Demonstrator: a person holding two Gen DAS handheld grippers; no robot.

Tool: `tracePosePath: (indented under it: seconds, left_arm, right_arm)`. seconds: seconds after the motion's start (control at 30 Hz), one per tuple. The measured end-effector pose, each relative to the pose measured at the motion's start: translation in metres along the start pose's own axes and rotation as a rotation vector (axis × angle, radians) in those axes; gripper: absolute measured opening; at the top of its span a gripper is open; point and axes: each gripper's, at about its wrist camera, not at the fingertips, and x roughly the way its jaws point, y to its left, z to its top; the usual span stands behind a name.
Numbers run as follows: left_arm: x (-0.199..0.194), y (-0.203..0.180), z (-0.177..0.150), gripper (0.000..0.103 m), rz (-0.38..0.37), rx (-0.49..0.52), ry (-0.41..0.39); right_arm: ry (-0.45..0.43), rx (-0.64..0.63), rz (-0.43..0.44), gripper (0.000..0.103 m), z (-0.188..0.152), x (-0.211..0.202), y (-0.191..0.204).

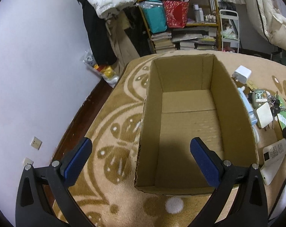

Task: Organize rigid objects
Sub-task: 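Clamp the box wall with the left tool while the right tool approaches the white remote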

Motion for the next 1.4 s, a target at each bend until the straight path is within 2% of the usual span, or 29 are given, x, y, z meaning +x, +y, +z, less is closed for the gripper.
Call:
tracePosePath:
  seconds: [0.17, 0.27, 0.57, 0.87, 1.0, 1.1, 1.23, 1.4]
  left_arm:
    - [0.013, 0.003, 0.004, 0.102, -0.005, -0.021, 0.034]
    - [0.022, 0.001, 0.004, 0.102, 0.005, -0.011, 0.060]
    - [0.036, -0.005, -0.001, 0.102, 0.016, 0.017, 0.135]
    - [0.054, -0.001, 0.002, 0.102, 0.015, -0.016, 0.190]
    - [0.064, -0.006, 0.003, 0.102, 0.064, 0.015, 0.236]
    - [0.065, -0.008, 0.001, 0.101, 0.045, 0.018, 0.248]
    - [0.068, -0.008, 0.001, 0.095, 0.042, 0.018, 0.258]
    - [0.063, -0.001, 0.002, 0.093, 0.047, -0.040, 0.209]
  right_arm:
    - [0.069, 0.013, -0.005, 0.103, -0.005, 0.012, -0.003]
    - [0.094, 0.018, 0.014, 0.103, -0.008, 0.017, -0.003]
    - [0.166, 0.018, -0.004, 0.103, -0.016, 0.026, 0.002]
    - [0.247, 0.042, -0.004, 0.103, -0.022, 0.040, -0.002]
    - [0.245, 0.047, -0.010, 0.103, -0.022, 0.041, -0.003]
    - [0.245, 0.046, -0.016, 0.103, -0.022, 0.042, -0.003]
    - [0.237, 0.038, -0.029, 0.103, -0.018, 0.045, -0.001]
    - [0.225, 0.035, -0.039, 0.103, -0.014, 0.047, -0.001]
